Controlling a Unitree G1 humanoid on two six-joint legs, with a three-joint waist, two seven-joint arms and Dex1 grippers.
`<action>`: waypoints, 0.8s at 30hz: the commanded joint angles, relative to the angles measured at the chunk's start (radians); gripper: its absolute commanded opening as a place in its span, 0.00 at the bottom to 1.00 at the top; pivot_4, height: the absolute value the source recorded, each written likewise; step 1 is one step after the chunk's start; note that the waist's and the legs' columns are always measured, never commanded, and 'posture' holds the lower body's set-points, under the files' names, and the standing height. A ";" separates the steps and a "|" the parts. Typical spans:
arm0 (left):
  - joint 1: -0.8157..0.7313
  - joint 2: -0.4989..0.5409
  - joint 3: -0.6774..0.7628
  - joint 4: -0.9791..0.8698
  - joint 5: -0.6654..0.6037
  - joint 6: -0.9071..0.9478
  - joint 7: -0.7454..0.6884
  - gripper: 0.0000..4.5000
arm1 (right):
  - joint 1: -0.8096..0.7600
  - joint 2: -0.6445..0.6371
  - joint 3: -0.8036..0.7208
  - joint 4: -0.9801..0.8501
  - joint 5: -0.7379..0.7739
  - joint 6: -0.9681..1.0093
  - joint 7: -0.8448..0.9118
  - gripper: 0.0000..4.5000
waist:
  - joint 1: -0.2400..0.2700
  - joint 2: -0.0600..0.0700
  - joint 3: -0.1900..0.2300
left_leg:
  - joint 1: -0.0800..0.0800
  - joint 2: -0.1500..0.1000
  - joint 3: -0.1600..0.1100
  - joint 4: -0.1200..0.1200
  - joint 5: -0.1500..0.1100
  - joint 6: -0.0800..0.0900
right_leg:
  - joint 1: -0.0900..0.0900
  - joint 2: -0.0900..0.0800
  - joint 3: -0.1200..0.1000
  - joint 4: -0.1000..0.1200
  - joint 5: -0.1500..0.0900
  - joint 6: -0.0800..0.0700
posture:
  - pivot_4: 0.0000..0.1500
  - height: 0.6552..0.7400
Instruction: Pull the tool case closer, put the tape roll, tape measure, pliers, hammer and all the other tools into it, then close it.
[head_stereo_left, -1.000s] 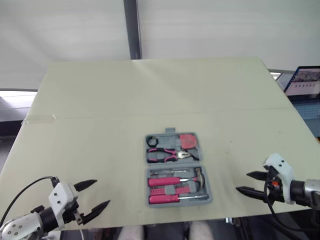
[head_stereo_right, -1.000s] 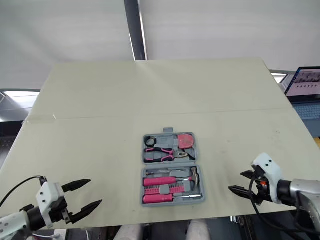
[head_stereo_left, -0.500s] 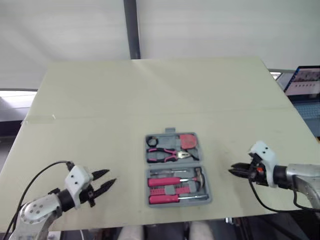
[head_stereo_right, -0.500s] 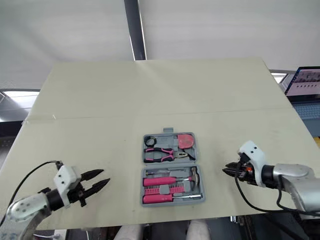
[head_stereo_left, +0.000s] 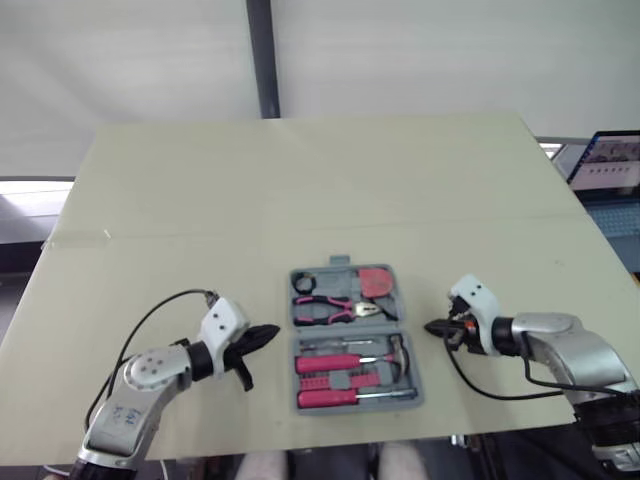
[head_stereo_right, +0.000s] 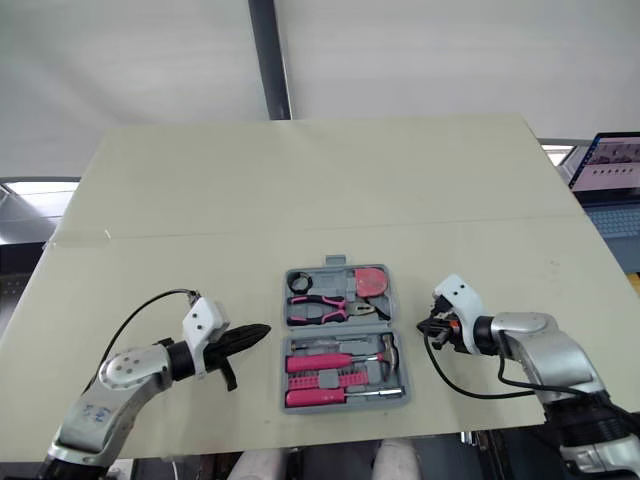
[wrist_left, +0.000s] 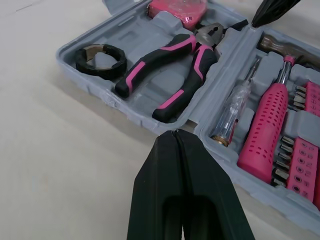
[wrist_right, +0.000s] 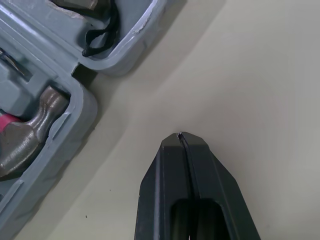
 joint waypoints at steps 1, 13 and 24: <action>-0.024 0.002 -0.026 0.002 0.004 0.049 0.003 0.01 | -0.026 0.013 0.015 0.015 -0.029 0.019 -0.030 0.00 | -0.003 0.000 0.000 | 0.000 0.000 0.000 0.000 0.000 0.000 | 0.000 0.000 0.000 0.000 0.000 0.000 | 1.00 1.00; -0.118 0.029 -0.106 0.131 0.053 0.101 -0.027 0.01 | -0.051 0.048 0.059 -0.011 -0.065 0.042 -0.037 0.00 | -0.017 0.000 -0.001 | 0.000 0.000 0.000 0.000 0.000 0.000 | 0.000 0.000 0.000 0.000 0.000 0.000 | 1.00 1.00; -0.156 -0.035 -0.158 0.202 0.104 0.035 -0.012 0.01 | -0.082 0.083 0.081 -0.041 -0.072 0.067 -0.025 0.00 | -0.019 -0.001 -0.003 | 0.001 0.000 0.000 0.000 0.000 0.000 | 0.001 0.000 0.000 0.001 0.000 0.000 | 1.00 1.00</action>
